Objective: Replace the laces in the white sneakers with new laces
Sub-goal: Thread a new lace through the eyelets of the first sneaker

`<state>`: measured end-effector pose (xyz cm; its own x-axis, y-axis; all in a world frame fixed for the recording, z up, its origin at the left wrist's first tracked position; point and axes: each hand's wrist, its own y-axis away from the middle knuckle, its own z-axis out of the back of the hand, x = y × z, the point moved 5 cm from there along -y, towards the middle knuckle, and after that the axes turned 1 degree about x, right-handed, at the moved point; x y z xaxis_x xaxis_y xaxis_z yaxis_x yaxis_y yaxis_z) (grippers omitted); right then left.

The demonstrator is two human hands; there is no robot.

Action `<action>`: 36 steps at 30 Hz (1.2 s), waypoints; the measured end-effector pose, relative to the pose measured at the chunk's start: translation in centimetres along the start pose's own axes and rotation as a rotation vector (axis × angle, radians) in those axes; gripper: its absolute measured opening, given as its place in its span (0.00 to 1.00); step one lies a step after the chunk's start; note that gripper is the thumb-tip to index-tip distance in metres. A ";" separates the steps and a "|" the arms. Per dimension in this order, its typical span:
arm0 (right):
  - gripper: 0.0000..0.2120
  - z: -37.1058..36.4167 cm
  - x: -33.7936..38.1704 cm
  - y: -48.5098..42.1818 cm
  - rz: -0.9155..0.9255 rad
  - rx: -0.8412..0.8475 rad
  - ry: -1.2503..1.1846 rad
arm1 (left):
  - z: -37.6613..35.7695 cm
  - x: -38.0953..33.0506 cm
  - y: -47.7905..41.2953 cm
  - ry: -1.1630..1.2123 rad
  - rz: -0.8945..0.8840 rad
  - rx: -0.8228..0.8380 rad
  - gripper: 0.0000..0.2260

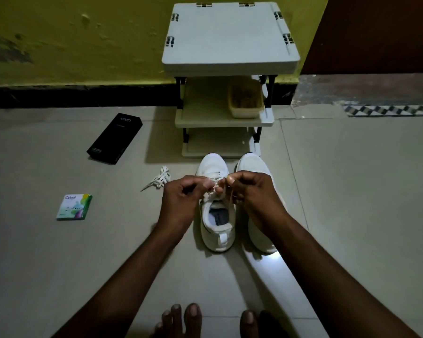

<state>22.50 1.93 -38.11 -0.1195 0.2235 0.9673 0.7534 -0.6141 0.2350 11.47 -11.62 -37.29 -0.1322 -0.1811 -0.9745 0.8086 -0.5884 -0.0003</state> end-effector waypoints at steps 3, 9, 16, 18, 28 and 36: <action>0.05 0.0 0.0 -0.2 0.074 -0.056 0.076 | 0.0 -0.3 -0.1 -0.098 -0.123 0.028 0.06; 0.10 -0.5 0.0 -0.6 0.136 -0.074 0.268 | 0.1 -1.5 -0.4 -0.283 -0.290 0.075 0.08; 0.12 -0.8 1.1 0.1 0.365 -0.041 0.470 | -0.7 -1.5 -0.5 -0.260 -0.217 0.149 0.19; 0.11 -0.8 1.4 0.4 0.382 -0.010 0.489 | -0.8 -1.6 -0.6 -0.277 -0.236 0.140 0.18; 0.01 -0.3 1.4 0.6 0.397 -0.018 0.608 | -0.8 -2.1 -0.5 -0.329 -0.292 0.079 0.05; 0.03 1.2 0.8 0.1 0.369 -0.105 0.650 | 0.7 -0.8 -1.1 -0.420 -0.154 0.045 0.05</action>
<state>23.21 2.94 -37.40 -0.2531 -0.4818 0.8389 0.7570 -0.6386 -0.1384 10.29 -11.36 -36.33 -0.4781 -0.3877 -0.7881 0.7366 -0.6657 -0.1193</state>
